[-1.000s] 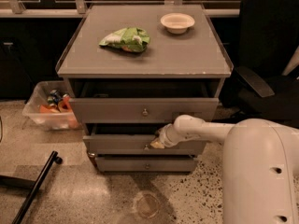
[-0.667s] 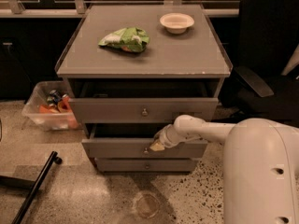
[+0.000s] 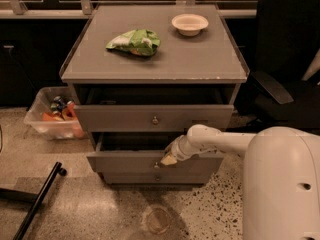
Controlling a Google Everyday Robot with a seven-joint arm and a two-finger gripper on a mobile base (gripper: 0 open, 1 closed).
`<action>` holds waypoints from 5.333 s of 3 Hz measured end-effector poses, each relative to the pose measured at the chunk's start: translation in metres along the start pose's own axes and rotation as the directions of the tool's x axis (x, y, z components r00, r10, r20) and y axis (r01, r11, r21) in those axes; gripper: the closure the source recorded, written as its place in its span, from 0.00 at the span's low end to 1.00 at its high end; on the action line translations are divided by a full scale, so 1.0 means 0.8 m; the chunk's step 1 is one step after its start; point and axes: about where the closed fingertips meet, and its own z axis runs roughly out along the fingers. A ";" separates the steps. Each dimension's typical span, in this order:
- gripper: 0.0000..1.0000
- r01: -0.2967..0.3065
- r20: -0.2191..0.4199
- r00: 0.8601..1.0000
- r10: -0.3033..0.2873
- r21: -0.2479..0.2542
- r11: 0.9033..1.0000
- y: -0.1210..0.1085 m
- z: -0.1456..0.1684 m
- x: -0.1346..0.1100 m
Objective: Open middle drawer
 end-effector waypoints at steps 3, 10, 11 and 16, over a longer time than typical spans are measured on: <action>0.00 -0.015 -0.016 1.000 0.015 -0.017 1.000 0.029 -0.013 0.017; 0.62 0.023 -0.129 0.991 -0.046 -0.173 0.985 0.151 -0.067 0.075; 0.39 0.032 -0.134 0.989 -0.055 -0.170 0.985 0.159 -0.076 0.074; 0.42 0.140 -0.047 0.990 -0.136 0.104 0.985 0.094 -0.200 -0.009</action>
Offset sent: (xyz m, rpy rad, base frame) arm -0.1841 -0.0352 -0.0028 -0.0445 0.1902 0.0199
